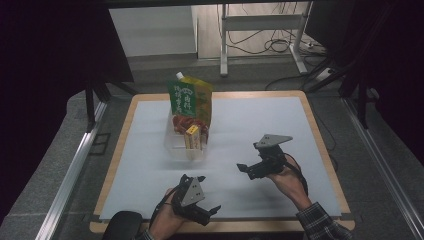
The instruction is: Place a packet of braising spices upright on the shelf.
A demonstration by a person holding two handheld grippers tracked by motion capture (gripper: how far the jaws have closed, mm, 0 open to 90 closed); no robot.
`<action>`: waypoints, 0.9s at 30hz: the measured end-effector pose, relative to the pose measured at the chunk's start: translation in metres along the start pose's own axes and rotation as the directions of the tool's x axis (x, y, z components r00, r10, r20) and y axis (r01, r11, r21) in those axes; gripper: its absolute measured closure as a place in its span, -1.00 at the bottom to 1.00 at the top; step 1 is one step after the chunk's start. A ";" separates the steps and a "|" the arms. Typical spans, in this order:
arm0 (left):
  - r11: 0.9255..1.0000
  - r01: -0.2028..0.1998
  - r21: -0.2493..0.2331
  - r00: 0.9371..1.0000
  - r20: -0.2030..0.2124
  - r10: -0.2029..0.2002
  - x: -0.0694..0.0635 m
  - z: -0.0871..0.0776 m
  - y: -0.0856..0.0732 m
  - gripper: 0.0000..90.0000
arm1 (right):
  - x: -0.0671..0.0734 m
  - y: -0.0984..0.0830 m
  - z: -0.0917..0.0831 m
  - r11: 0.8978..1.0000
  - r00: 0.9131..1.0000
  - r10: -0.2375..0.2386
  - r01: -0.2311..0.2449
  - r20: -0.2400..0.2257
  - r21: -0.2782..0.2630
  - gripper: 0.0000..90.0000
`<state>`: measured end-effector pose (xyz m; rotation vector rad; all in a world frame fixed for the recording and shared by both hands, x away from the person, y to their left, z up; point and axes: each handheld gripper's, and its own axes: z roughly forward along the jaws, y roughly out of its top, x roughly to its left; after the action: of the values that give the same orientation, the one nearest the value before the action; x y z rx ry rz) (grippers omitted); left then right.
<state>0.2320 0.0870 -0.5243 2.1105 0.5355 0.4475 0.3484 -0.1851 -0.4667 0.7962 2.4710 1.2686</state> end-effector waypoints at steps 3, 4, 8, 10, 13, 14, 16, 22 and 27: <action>1.000 0.000 0.000 1.000 -0.001 0.000 0.000 0.000 0.000 -0.97 | -0.001 -0.007 -0.006 1.000 1.000 0.025 -0.025 -0.007 -0.010 -1.00; 1.000 0.000 0.001 1.000 0.000 0.000 0.001 0.000 0.000 -0.97 | -0.001 -0.009 -0.008 1.000 1.000 0.027 -0.027 -0.003 -0.010 -1.00; 1.000 0.002 0.001 1.000 0.001 -0.002 0.001 0.000 0.000 -0.97 | -0.001 -0.017 -0.015 1.000 1.000 0.019 -0.019 0.016 0.004 -1.00; 1.000 0.004 -0.001 1.000 0.004 -0.004 0.001 0.000 0.000 -0.97 | -0.001 -0.019 -0.016 1.000 1.000 0.016 -0.016 0.020 0.008 -1.00; 1.000 0.006 0.006 1.000 0.007 -0.006 0.002 0.001 -0.001 -0.97 | 0.000 -0.029 -0.021 1.000 0.999 0.020 -0.021 0.026 0.018 -1.00; 1.000 0.006 0.007 1.000 0.007 -0.006 0.002 0.001 -0.001 -0.97 | -0.001 -0.032 -0.023 1.000 0.999 0.020 -0.020 0.029 0.020 -1.00; 1.000 0.006 0.007 1.000 0.008 -0.006 0.001 0.001 -0.001 -0.97 | 0.000 -0.036 -0.026 1.000 0.999 0.019 -0.020 0.029 0.019 -1.00; 1.000 0.006 0.011 1.000 0.009 -0.006 0.002 0.001 -0.001 -0.97 | 0.000 -0.050 -0.033 0.999 0.999 0.009 -0.011 0.048 0.036 -1.00; 1.000 0.011 0.015 1.000 0.008 -0.011 0.002 0.001 -0.001 -0.98 | -0.002 -0.060 -0.035 0.998 0.998 0.012 -0.016 0.062 0.068 -1.00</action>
<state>0.2340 0.0877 -0.5258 2.1219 0.5469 0.4299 0.3130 -0.2382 -0.4941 0.8579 2.4757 1.1526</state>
